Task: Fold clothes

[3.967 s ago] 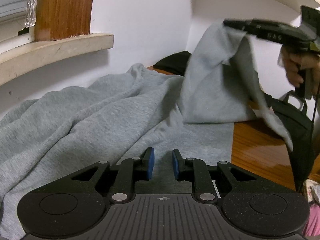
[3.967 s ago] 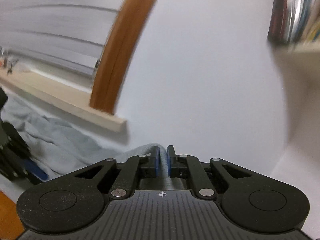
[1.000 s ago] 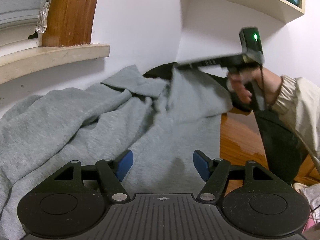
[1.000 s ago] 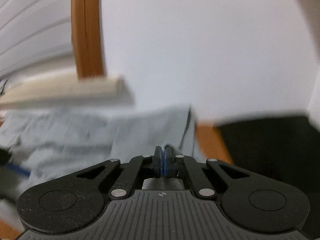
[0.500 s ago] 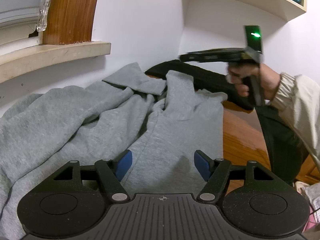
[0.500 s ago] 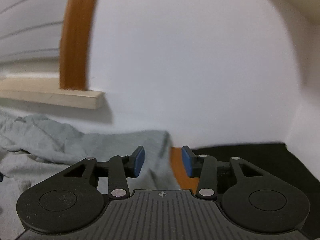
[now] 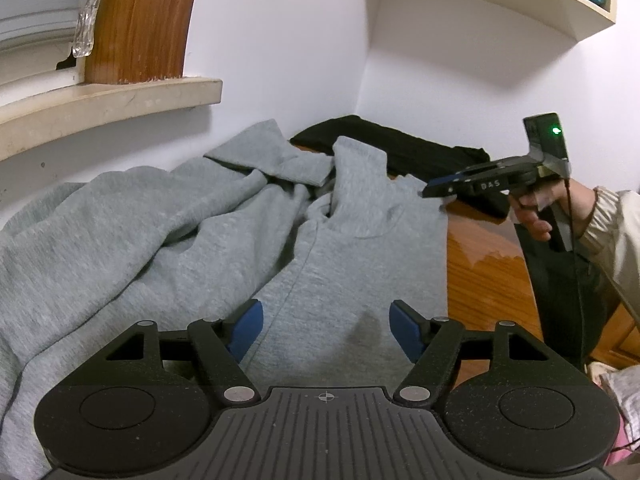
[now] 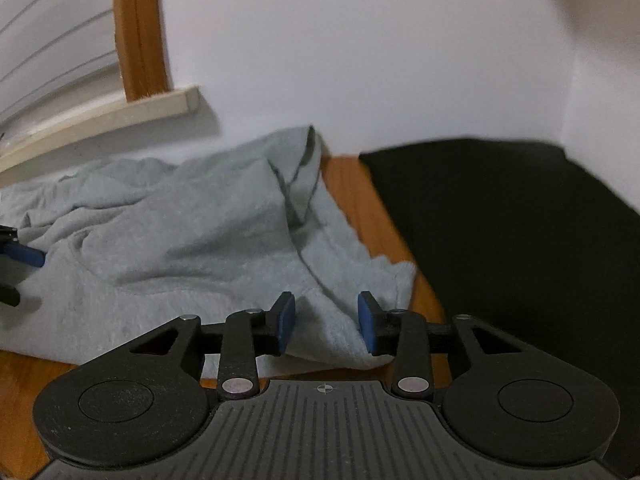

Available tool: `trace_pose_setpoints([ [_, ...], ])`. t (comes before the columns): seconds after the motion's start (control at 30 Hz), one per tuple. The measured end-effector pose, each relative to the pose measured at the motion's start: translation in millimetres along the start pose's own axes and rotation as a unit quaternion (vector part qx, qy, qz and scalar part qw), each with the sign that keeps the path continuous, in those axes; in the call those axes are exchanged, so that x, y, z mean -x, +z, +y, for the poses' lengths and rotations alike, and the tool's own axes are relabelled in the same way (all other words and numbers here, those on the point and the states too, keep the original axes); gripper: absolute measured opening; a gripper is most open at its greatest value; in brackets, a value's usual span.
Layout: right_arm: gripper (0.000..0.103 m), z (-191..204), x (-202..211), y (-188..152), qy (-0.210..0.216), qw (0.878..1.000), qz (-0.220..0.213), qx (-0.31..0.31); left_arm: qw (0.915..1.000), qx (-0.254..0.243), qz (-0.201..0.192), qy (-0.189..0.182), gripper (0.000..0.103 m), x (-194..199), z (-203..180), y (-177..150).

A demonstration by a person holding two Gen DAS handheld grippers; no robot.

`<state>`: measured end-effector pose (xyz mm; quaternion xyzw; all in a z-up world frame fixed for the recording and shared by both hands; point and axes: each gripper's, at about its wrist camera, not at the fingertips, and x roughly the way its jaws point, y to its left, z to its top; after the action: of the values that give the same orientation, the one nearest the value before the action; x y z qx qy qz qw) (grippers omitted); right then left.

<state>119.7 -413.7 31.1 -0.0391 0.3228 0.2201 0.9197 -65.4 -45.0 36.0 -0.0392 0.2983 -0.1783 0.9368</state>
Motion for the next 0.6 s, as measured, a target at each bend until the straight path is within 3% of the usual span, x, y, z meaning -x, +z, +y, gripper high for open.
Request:
trace_pose_setpoints([
  [0.03,0.021,1,-3,1,0.000,1.000,0.004,0.001,1.0000,0.000,0.000,0.000,0.074,0,0,0],
  [0.07,0.005,4,-4,3,0.000,1.000,0.001,0.008,1.0000,0.000,0.000,-0.001,0.074,0,0,0],
  [0.13,0.005,10,-3,5,-0.005,0.999,-0.012,0.030,1.0000,0.000,0.001,-0.001,0.074,1,0,0],
  [0.27,0.004,21,6,15,-0.042,0.995,-0.077,0.042,1.0000,-0.001,0.000,0.000,0.074,1,0,0],
  [0.37,0.011,21,7,17,-0.059,0.994,-0.084,0.034,1.0000,-0.001,0.000,-0.001,0.075,2,1,0],
  [0.47,0.036,12,13,13,-0.076,0.993,-0.085,0.008,1.0000,-0.001,0.000,0.000,0.075,2,0,0],
  [0.6,0.035,-13,32,-1,-0.065,0.993,-0.096,-0.032,1.0000,-0.001,0.000,0.001,0.075,2,0,1],
])
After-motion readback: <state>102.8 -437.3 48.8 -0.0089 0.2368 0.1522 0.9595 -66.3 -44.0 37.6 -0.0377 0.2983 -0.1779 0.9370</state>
